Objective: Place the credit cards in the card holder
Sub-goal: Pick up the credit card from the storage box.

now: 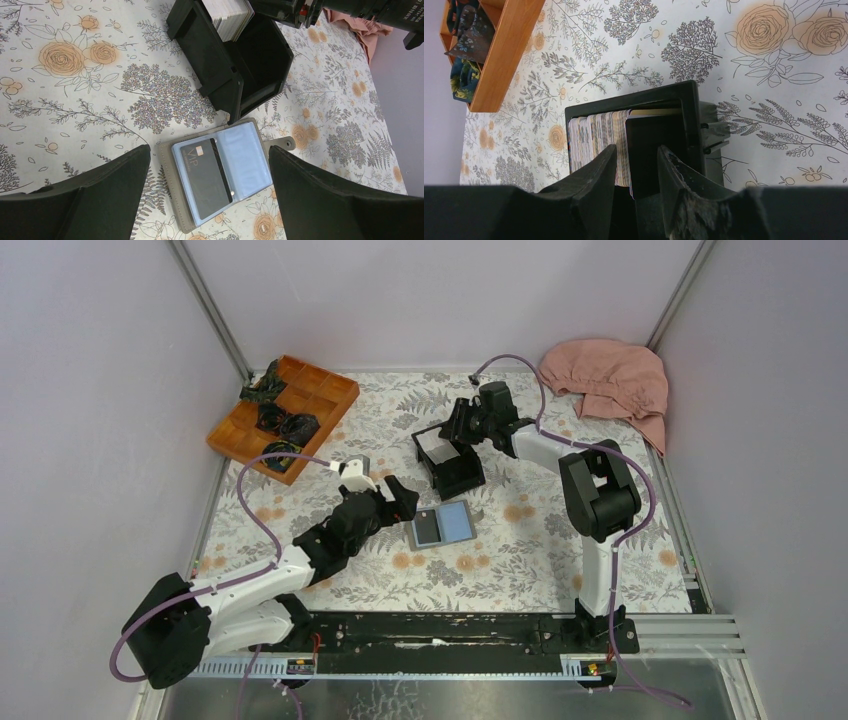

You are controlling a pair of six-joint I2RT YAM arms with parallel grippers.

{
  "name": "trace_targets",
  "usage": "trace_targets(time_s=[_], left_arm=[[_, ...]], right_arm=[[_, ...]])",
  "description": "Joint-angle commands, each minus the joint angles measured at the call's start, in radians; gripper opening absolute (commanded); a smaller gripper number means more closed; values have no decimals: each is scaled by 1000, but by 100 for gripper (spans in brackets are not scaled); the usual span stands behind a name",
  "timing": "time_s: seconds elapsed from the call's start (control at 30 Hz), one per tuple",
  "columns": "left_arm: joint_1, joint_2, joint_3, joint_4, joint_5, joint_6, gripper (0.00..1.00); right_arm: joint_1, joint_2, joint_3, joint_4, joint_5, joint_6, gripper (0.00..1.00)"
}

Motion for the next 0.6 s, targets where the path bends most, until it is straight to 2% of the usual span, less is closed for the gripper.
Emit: trace_targets(time_s=[0.0, 0.57], left_arm=[[7, -9, 28, -5, -29, 1, 94], [8, -9, 33, -12, -27, -3, 93]], right_arm=[[7, -69, 3, -4, -51, 17, 43], [7, -97, 0, 2, -65, 25, 43]])
